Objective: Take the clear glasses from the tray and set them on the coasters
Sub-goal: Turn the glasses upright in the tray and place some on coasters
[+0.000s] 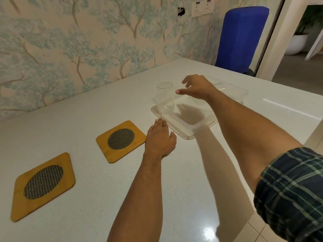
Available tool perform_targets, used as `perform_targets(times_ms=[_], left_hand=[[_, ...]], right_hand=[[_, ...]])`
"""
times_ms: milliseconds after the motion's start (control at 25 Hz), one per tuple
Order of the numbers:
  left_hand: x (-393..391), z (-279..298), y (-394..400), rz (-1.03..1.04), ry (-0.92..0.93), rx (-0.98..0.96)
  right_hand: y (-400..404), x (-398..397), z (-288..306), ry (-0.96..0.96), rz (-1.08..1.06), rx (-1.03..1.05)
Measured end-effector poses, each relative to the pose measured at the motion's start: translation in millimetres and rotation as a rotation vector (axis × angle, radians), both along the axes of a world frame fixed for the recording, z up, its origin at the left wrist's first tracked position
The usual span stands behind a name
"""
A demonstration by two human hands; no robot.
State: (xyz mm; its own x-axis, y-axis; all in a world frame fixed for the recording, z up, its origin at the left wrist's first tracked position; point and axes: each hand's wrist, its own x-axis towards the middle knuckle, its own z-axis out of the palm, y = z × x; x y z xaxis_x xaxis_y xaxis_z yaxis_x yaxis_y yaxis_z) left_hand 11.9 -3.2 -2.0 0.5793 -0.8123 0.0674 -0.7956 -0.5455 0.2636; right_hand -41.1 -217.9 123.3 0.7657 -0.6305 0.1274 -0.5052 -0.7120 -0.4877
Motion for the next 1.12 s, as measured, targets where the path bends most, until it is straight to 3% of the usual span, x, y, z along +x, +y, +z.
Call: perform_targets(times_ms=[360,480,840,1120], left_hand=[[-1,2,0,-0.004,0.012,0.022],[-1,2,-1,-0.004,0.012,0.021],[0,-2,0,-0.003,0.029,0.005],[-1,1,1,0.0,0.039,0.005]], right_hand=[[-22,-50,-12,0.523,-0.012,-0.17],[-20,-53,-18,0.607,-0.024,-0.255],[-13,-50,-4,0.45,-0.04,-0.283],[-3,-28,14,0.17,-0.108,-0.223]])
